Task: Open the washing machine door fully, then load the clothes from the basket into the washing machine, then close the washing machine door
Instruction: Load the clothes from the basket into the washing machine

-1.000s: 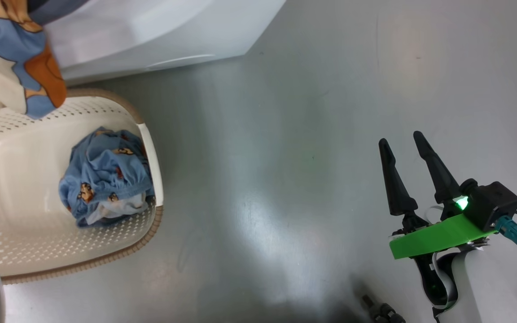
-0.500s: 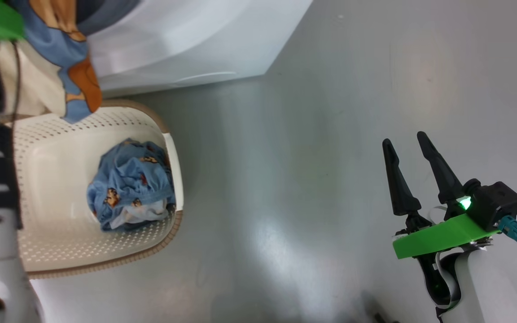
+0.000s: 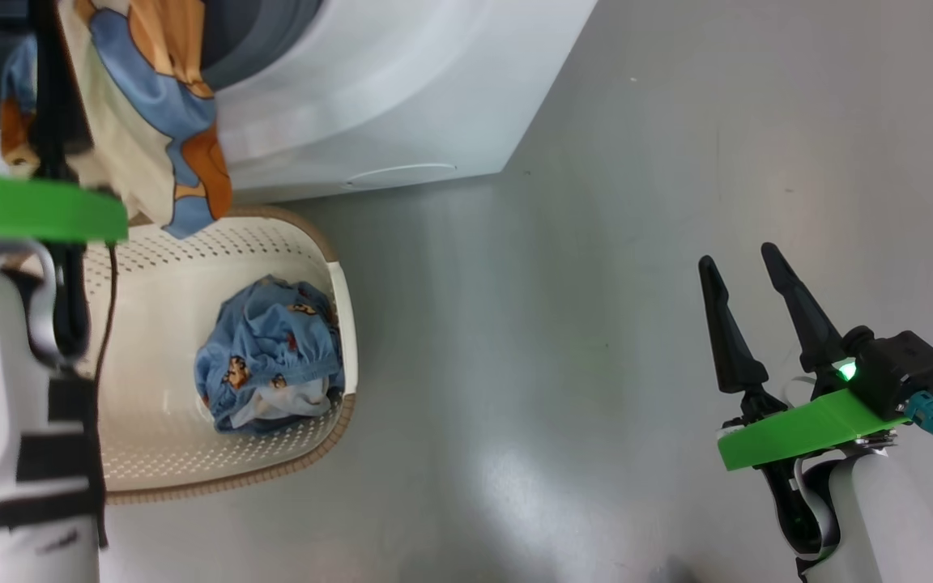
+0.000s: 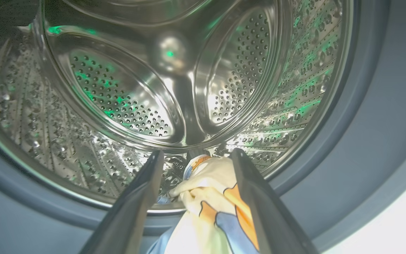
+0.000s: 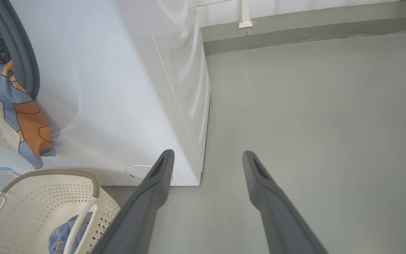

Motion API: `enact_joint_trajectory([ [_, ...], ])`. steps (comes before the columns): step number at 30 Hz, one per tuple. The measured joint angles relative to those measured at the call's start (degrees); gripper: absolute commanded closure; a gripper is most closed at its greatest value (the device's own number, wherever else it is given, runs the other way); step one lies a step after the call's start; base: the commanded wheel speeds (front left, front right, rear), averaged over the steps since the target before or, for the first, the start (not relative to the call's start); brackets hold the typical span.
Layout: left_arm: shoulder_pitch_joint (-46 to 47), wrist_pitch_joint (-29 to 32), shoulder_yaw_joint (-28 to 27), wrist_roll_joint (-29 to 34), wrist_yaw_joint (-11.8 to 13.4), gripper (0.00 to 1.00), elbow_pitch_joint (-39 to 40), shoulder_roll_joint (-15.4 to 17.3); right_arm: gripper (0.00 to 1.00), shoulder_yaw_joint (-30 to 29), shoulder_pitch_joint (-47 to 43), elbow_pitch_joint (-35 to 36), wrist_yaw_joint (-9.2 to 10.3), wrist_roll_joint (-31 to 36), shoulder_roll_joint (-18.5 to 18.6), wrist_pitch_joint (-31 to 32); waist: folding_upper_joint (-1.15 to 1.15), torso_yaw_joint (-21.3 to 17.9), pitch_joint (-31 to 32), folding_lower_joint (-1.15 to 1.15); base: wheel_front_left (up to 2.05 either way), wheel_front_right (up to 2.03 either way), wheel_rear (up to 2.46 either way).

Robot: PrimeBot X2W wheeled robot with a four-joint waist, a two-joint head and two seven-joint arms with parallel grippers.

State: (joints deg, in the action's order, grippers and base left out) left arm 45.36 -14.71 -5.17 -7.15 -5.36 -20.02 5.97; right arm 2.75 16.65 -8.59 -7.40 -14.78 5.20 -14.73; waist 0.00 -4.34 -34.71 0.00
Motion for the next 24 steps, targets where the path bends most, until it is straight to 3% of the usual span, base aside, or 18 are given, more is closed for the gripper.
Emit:
enact_joint_trajectory([
  [15,-18.7,0.0,-3.1,0.9,0.1,0.00,12.4,-2.6,0.00,0.4,-0.3,-0.1,0.00,0.0,0.3,0.0,0.00,0.7,1.8,0.00,0.00,0.00,0.00],
  [24,-27.4,0.0,-4.2,0.6,2.3,0.00,16.8,-3.8,0.00,0.7,-0.3,-0.1,0.00,0.0,0.5,0.0,0.00,0.9,1.6,0.00,0.00,0.00,0.00],
])
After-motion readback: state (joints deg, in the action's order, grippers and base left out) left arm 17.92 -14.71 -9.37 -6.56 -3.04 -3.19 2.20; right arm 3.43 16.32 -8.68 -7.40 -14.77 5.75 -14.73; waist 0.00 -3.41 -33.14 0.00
